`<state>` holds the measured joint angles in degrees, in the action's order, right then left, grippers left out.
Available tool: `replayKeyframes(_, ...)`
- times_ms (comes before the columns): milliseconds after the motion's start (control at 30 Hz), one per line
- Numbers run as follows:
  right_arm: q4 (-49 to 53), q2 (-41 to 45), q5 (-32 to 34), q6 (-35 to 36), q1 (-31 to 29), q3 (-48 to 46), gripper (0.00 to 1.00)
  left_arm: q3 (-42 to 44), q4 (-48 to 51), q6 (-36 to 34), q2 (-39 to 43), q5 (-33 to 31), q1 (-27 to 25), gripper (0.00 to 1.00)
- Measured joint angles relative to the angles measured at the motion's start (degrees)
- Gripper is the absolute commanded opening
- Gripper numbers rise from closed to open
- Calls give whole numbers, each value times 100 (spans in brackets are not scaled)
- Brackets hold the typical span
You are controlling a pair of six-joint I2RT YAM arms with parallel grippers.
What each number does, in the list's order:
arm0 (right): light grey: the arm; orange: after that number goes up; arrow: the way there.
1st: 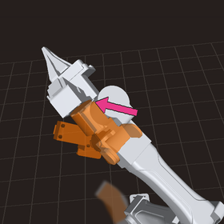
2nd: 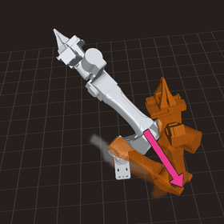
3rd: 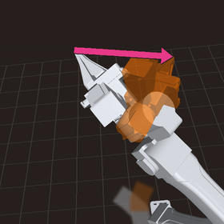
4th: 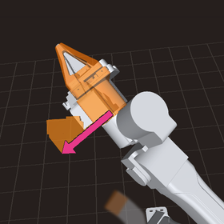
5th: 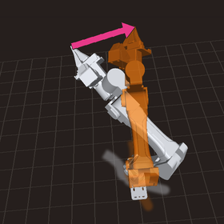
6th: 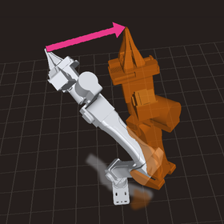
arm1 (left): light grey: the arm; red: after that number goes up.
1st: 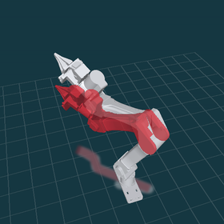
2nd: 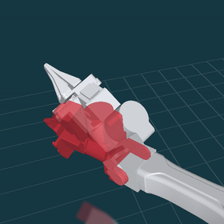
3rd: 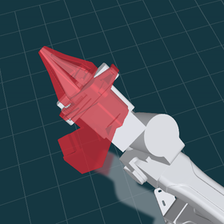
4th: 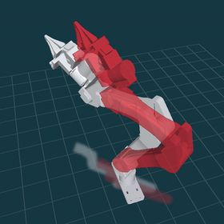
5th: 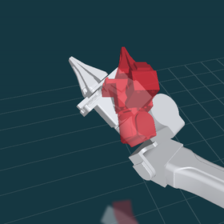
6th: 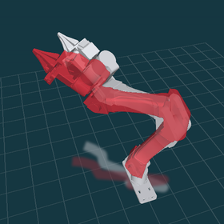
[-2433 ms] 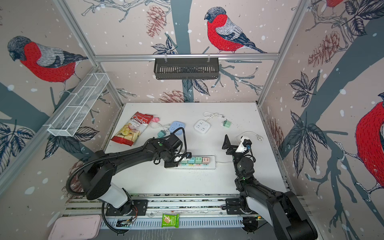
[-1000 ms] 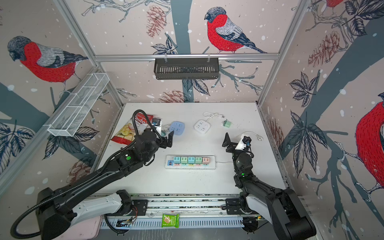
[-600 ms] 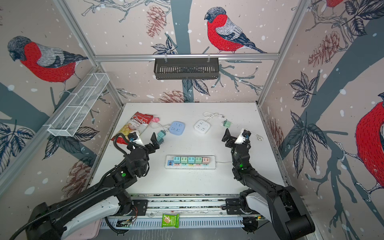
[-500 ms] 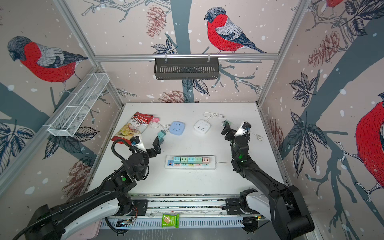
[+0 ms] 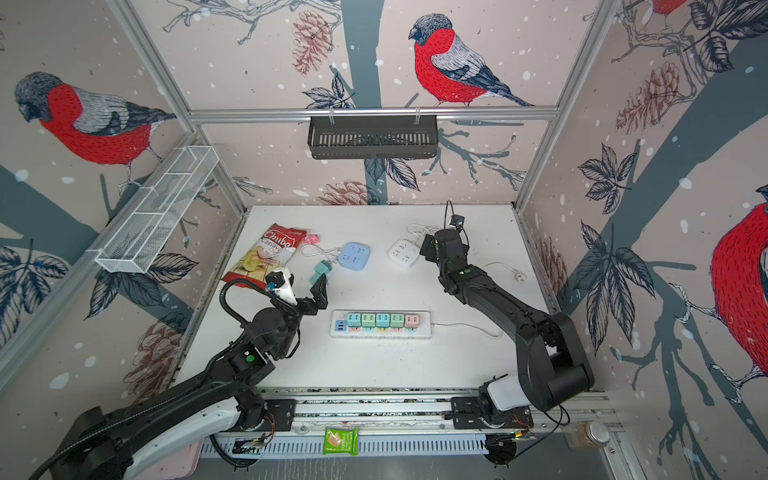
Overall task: Insert the plug
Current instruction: 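Reach the right gripper toward the loose green adapter beyond the white socket cube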
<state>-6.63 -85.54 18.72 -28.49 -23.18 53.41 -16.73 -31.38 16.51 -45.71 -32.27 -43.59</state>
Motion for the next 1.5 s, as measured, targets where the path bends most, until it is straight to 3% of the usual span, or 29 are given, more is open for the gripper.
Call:
replayKeyframes(433, 1550, -3311, 66, 68, -214, 3279, 98, -13, -4, 0, -4, 70, 33, 98)
replayKeyframes(767, 2455, -4861, 376, 212, -238, 5108, 99, -13, -4, 2, -48, 201, 42, 98)
replayKeyframes(1067, 2446, -4948, 586, 260, -310, 5051, 100, -13, -4, 2, 24, 205, 42, 98)
replayKeyframes(1500, 1926, -4041, 625, 271, -387, 3381, 100, -13, -4, 2, 72, 219, 42, 98)
